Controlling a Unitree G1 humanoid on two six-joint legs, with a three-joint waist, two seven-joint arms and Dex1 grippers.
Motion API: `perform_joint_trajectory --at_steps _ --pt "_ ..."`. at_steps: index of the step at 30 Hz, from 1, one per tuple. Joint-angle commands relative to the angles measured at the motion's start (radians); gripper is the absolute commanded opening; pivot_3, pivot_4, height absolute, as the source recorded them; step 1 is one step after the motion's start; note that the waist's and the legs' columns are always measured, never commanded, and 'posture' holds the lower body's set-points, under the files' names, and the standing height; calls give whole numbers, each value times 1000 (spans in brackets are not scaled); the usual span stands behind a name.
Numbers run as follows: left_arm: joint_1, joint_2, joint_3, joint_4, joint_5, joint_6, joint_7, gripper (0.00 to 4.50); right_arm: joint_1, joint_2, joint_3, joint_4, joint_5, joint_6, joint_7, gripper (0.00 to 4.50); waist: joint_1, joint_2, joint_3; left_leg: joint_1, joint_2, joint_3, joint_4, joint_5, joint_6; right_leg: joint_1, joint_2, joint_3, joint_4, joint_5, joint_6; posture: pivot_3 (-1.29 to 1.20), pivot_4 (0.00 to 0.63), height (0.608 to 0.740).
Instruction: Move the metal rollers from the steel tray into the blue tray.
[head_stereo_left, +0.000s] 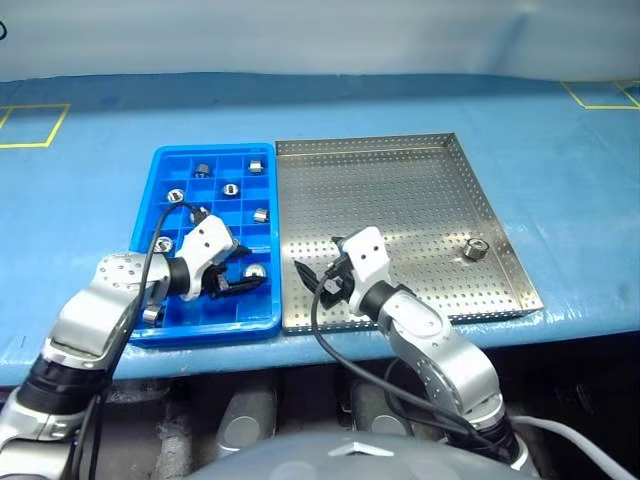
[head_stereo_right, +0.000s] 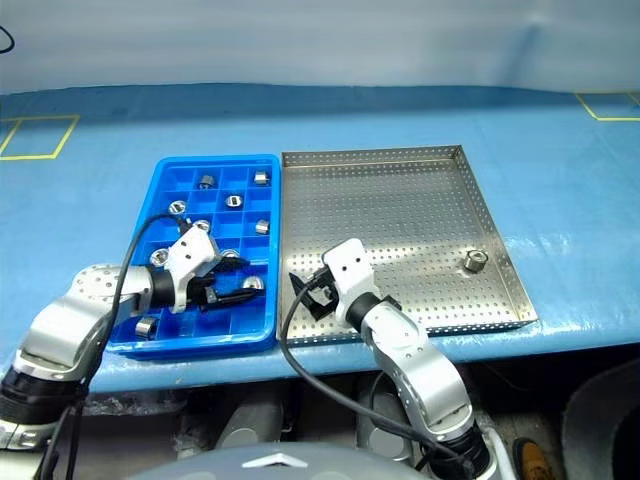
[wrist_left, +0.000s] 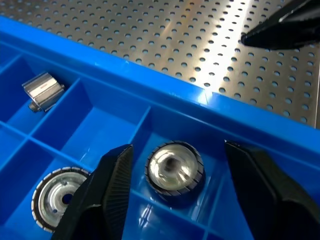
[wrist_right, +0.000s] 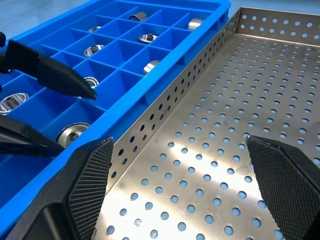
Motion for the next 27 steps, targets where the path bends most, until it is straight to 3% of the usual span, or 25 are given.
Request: perform_joint_trajectory --at_steps 1,7,12,27 --pt "-43 -66 59 -27 -39 -39 46 4324 2 5 -26 -62 -2 -9 -20 4500 4 0 0 0 0 0 0 0 0 0 0 0 0 0 0 -29 150 740" --pt "-77 -265 71 -42 -18 -167 197 4324 -15 60 -176 -45 -76 18 -191 4500 -3 0 0 0 0 0 1 0 0 1 -1 1 0 1 1 -61 150 740" --pt "-28 -423 -6 -56 31 -302 285 4324 -36 81 -319 12 -164 51 -320 4500 -7 0 -1 0 0 1 1 0 0 0 0 2 0 6 1 -87 150 740" --pt "52 -492 -40 -52 22 -323 352 4324 -223 271 -617 258 -196 0 -618 4500 -38 2 -1 1 -1 5 2 1 3 2 0 3 0 3 2 -79 150 740"
